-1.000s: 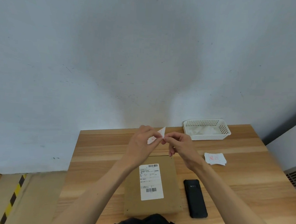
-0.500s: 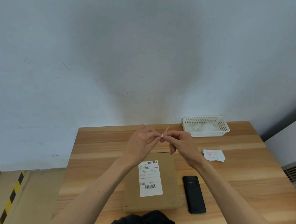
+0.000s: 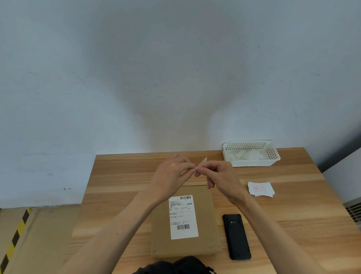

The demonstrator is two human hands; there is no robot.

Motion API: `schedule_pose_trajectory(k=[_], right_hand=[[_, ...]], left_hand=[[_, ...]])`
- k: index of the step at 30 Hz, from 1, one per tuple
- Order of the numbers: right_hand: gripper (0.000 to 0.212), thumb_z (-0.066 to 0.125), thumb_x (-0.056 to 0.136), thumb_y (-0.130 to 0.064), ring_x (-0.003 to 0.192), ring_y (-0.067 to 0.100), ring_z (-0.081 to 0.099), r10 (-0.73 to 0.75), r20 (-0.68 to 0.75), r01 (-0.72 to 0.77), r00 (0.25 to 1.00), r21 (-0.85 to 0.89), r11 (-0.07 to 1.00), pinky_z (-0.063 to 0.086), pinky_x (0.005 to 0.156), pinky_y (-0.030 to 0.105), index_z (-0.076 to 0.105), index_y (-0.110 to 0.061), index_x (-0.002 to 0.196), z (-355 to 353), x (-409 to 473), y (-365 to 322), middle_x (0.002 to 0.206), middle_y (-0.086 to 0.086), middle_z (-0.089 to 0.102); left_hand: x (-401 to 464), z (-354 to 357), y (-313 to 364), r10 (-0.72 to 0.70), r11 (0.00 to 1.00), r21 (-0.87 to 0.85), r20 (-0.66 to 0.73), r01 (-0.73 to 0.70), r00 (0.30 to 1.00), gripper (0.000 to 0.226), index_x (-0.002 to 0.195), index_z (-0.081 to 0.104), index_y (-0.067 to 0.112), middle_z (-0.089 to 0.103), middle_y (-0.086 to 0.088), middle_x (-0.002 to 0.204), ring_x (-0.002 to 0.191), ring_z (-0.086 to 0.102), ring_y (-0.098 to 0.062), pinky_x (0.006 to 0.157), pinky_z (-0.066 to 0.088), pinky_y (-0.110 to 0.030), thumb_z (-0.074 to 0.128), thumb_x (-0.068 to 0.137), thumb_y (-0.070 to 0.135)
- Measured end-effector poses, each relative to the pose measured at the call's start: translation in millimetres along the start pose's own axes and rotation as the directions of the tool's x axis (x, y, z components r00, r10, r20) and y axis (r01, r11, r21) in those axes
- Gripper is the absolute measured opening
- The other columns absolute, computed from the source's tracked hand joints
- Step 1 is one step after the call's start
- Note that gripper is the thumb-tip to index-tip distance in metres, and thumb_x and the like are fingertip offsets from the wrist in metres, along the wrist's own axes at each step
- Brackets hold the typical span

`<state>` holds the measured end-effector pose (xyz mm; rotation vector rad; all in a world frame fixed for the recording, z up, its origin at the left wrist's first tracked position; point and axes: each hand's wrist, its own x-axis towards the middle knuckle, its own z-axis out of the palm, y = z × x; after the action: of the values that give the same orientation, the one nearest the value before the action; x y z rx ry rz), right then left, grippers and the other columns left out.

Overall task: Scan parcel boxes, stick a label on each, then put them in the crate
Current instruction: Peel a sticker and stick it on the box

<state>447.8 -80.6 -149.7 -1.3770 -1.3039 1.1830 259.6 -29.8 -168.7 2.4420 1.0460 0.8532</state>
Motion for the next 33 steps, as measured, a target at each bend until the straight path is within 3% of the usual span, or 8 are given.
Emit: schedule_pose_trajectory(k=[4, 10, 18, 25, 28, 33], right_hand=[[0.015, 0.067, 0.096, -0.011, 0.049, 0.017, 0.046, -0.002, 0.01, 0.002, 1.0, -0.015, 1.0, 0.048, 0.051, 0.027, 0.078, -0.005, 0.087, 0.8, -0.7, -0.6, 0.084, 0.008, 0.076], [0.015, 0.067, 0.096, -0.012, 0.05, 0.015, 0.045, -0.003, 0.021, 0.003, 1.0, 0.003, 1.0, 0.048, 0.051, 0.026, 0.078, -0.004, 0.089, 2.9, -1.8, -3.3, 0.085, 0.009, 0.076], [0.016, 0.067, 0.096, -0.015, 0.049, 0.016, 0.045, 0.007, 0.014, -0.008, 1.0, 0.014, 1.0, 0.049, 0.05, 0.027, 0.079, -0.007, 0.088, 6.3, -3.0, -4.0, 0.086, 0.006, 0.076], [0.017, 0.066, 0.097, -0.012, 0.049, 0.016, 0.045, 0.011, 0.008, -0.011, 1.0, 0.021, 1.0, 0.049, 0.051, 0.029, 0.078, -0.006, 0.087, 6.9, -2.5, -4.1, 0.084, 0.007, 0.076], [0.015, 0.066, 0.096, -0.011, 0.049, 0.016, 0.044, 0.012, 0.004, -0.012, 1.0, 0.026, 1.0, 0.05, 0.052, 0.031, 0.078, -0.005, 0.087, 6.6, -2.4, -3.9, 0.082, 0.006, 0.075], [0.016, 0.065, 0.096, -0.009, 0.049, 0.017, 0.043, 0.01, 0.013, -0.01, 1.0, 0.031, 0.999, 0.049, 0.052, 0.029, 0.076, -0.002, 0.088, 3.9, -4.0, -5.9, 0.076, 0.001, 0.073]], left_hand=[[1.0, -2.5, 2.0, 0.081, 0.994, 0.074, -0.028, -0.078, 0.996, 0.029, 0.089, 0.077, 0.019, 0.064, 0.008, 0.087, 0.085, 0.041, -0.004, 0.067, 0.04, -0.025, 0.055, 0.098, 0.035], [-0.2, -7.8, 5.3, 0.129, 0.984, 0.131, -0.04, -0.123, 0.991, 0.019, 0.089, 0.076, 0.019, 0.064, 0.007, 0.086, 0.086, 0.044, -0.006, 0.067, 0.027, -0.016, 0.06, 0.096, 0.027], [-1.7, -5.1, 0.0, 0.074, 0.996, 0.049, -0.045, -0.072, 0.996, 0.027, 0.09, 0.078, 0.019, 0.064, 0.008, 0.087, 0.085, 0.038, -0.001, 0.065, 0.044, -0.03, 0.055, 0.097, 0.031], [-1.2, -3.9, 1.5, 0.101, 0.993, 0.076, -0.064, -0.096, 0.993, 0.029, 0.088, 0.078, 0.017, 0.065, 0.007, 0.086, 0.085, 0.044, -0.005, 0.064, 0.037, -0.023, 0.055, 0.098, 0.032], [-0.2, -2.3, 0.4, 0.09, 0.995, 0.057, -0.064, -0.086, 0.994, 0.029, 0.086, 0.078, 0.016, 0.064, 0.006, 0.085, 0.083, 0.041, -0.004, 0.062, 0.044, -0.031, 0.055, 0.097, 0.031], [-2.0, -3.1, 1.8, 0.047, 0.999, 0.005, -0.05, -0.047, 0.998, 0.029, 0.087, 0.078, 0.019, 0.065, 0.008, 0.087, 0.084, 0.05, -0.006, 0.074, 0.049, -0.04, 0.055, 0.097, 0.032]])
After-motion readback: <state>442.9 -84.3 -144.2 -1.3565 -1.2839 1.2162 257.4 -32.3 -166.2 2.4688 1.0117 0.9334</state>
